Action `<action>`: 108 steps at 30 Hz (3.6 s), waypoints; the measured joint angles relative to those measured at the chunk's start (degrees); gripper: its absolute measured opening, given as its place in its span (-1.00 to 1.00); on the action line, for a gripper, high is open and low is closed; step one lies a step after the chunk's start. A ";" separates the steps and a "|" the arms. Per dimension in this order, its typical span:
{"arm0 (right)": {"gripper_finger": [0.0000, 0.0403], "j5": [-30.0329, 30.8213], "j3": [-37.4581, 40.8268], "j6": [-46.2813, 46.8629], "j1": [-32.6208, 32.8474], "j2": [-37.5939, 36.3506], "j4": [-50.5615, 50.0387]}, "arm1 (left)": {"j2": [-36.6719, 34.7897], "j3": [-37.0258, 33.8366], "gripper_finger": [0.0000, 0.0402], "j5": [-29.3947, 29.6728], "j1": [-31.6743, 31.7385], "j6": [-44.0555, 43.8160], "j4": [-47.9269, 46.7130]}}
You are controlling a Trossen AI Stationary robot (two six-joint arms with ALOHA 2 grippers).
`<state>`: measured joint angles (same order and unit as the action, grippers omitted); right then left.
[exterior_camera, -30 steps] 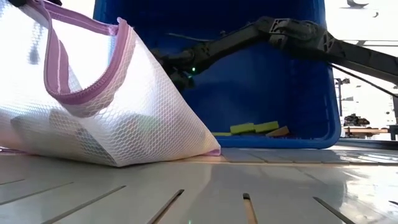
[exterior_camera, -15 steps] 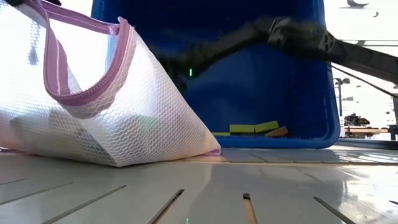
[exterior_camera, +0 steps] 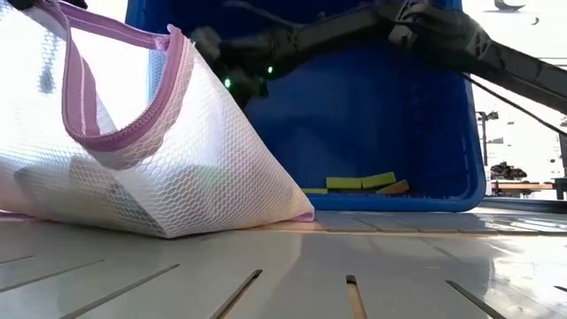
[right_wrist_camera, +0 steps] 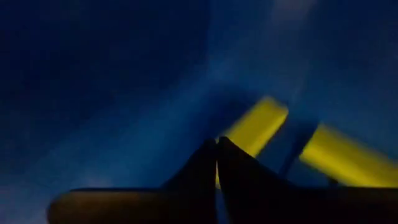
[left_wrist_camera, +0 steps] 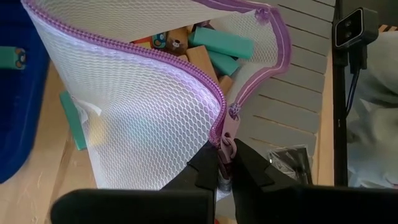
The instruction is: Sort blocks
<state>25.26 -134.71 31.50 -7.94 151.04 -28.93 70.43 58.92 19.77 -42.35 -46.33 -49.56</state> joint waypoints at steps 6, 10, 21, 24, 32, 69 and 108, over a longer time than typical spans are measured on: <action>-1.00 2.92 -0.17 -3.36 -1.89 1.44 10.68 | 0.14 0.00 -1.00 -0.04 -0.01 -0.02 0.08; -1.00 0.69 0.04 -1.69 -3.21 4.45 12.76 | 0.15 0.00 -1.00 -0.04 0.00 -0.02 0.05; -1.00 -8.44 -0.53 -4.66 -2.92 3.96 3.80 | 0.24 0.00 -1.00 -0.15 0.00 -0.02 0.03; -1.00 -3.31 -0.19 -7.26 -1.52 0.56 -6.31 | 0.26 0.00 -1.00 -0.14 -0.02 -0.02 0.03; -1.00 8.70 0.60 -14.89 0.50 -1.88 1.54 | 0.31 0.00 -1.00 -0.11 -0.02 0.00 0.02; -1.00 14.07 3.20 10.02 -2.71 0.76 -8.29 | 0.24 0.00 -1.00 -0.11 0.00 -0.02 0.07; -1.00 19.68 13.30 11.88 -0.43 -10.36 -26.06 | 0.15 0.00 -1.00 0.01 0.07 -0.01 0.10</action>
<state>44.94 -121.41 43.38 -8.37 140.67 -54.99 70.59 58.92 19.78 -42.28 -46.34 -49.47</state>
